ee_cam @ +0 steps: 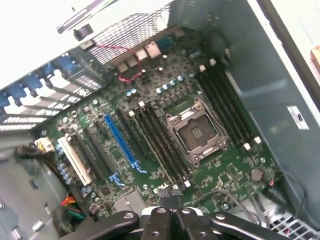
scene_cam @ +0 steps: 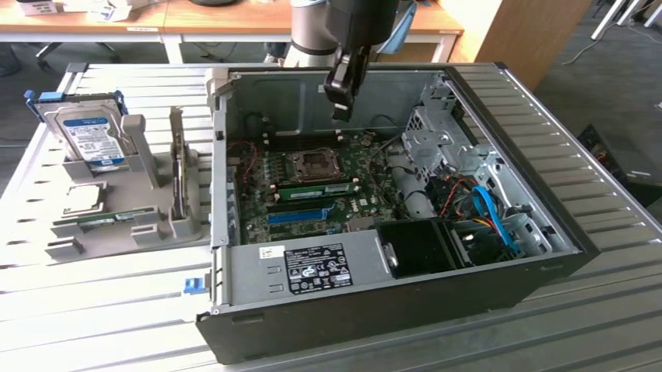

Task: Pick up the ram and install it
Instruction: 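Press down the ram until it locks into place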

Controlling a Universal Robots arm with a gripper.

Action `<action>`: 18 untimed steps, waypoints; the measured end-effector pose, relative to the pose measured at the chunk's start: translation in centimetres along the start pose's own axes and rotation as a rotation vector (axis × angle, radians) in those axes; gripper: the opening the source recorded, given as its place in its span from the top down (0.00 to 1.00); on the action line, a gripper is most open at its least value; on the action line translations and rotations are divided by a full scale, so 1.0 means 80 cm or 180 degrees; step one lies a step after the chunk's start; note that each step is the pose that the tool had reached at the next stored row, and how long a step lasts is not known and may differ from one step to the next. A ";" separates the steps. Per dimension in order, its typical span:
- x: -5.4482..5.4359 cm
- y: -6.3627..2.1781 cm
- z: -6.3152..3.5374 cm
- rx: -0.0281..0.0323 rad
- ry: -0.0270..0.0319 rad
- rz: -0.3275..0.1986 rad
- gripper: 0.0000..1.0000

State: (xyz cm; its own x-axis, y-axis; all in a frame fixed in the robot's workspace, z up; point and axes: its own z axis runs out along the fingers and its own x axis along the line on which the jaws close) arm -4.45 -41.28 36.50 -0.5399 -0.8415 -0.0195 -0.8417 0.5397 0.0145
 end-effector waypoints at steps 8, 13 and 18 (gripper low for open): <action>0.000 0.000 0.001 0.0009 -0.0007 0.0458 0.89; 0.000 0.000 0.002 0.0014 -0.0011 0.0735 0.89; 0.000 0.000 0.002 0.0020 -0.0015 0.1013 0.89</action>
State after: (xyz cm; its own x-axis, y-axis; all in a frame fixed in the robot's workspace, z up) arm -4.45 -41.28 36.31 -0.7761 -0.6303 -0.0195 -0.6306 0.7760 0.0145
